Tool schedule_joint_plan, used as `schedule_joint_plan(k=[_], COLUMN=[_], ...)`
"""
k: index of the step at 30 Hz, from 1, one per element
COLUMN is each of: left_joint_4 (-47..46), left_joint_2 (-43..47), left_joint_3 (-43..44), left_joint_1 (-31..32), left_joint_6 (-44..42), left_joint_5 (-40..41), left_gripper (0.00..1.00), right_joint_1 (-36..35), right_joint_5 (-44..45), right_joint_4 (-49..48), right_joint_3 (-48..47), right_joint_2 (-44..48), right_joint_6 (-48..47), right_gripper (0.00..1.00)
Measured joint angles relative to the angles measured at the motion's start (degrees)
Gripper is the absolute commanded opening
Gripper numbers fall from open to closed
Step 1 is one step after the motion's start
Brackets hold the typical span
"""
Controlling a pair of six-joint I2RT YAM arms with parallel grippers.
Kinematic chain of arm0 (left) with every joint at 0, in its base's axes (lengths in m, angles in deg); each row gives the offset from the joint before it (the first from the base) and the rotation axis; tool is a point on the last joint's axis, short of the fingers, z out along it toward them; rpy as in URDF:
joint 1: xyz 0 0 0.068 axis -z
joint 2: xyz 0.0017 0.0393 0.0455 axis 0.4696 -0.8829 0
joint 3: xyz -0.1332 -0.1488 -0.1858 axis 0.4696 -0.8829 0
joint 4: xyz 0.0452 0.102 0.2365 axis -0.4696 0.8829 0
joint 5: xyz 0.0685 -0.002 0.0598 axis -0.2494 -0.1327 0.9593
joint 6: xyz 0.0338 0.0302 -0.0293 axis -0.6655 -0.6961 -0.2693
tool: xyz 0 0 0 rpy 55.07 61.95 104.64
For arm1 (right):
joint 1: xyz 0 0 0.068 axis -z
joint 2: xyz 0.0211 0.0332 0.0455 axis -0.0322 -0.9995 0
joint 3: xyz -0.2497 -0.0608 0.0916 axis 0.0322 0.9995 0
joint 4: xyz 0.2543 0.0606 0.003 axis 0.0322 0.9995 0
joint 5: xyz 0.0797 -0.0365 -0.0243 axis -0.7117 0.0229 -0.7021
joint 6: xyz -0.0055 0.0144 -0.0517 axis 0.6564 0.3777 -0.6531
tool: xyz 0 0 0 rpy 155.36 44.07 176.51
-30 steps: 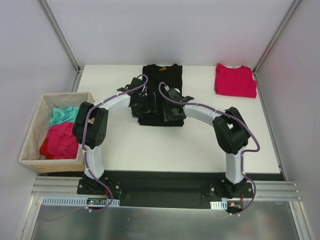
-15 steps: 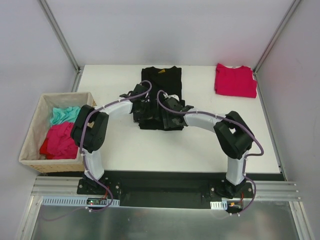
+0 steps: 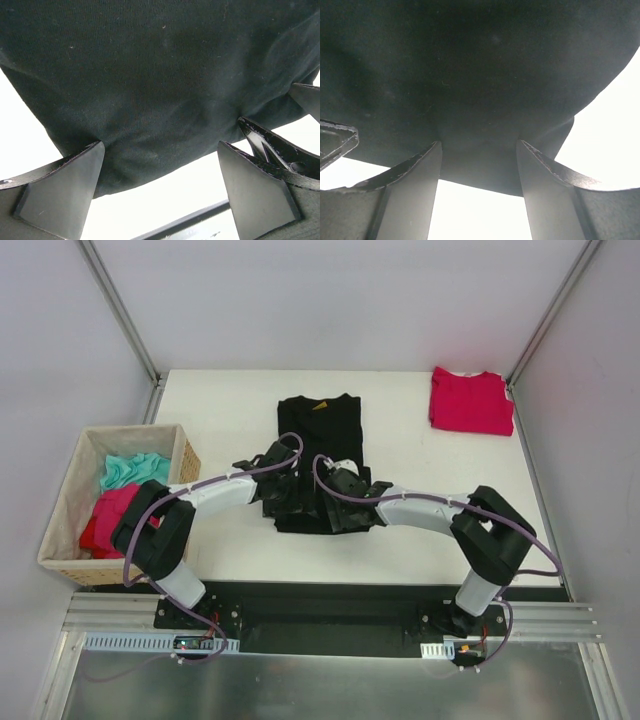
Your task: Fold and stack the t-shirts
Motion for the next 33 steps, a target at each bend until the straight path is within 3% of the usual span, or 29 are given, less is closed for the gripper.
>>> schedule_joint_plan(k=[9, 19, 26, 33], left_joint_4=[4.4, 7.7, 8.8, 7.4], left_joint_2=[5.7, 27.4, 25.0, 21.8], left_joint_3=[-1.7, -4.3, -12.3, -15.2], left_joint_1=[1.0, 1.0, 1.0, 1.0], left_joint_6=[0.0, -0.2, 0.1, 0.7], left_joint_5=[1.7, 4.9, 6.5, 7.1], left_gripper=[0.99, 0.99, 0.99, 0.99], right_joint_1=[-4.4, -7.1, -7.6, -8.2], right_joint_5=[6.2, 14.7, 16.0, 16.1], right_joint_4=[8.7, 14.0, 13.9, 11.5], right_joint_3=[-1.0, 4.2, 12.1, 13.0], right_joint_2=[3.0, 24.1, 21.5, 16.7], right_joint_6=[0.3, 0.1, 2.5, 3.8], right_gripper=[0.65, 0.65, 0.63, 0.59])
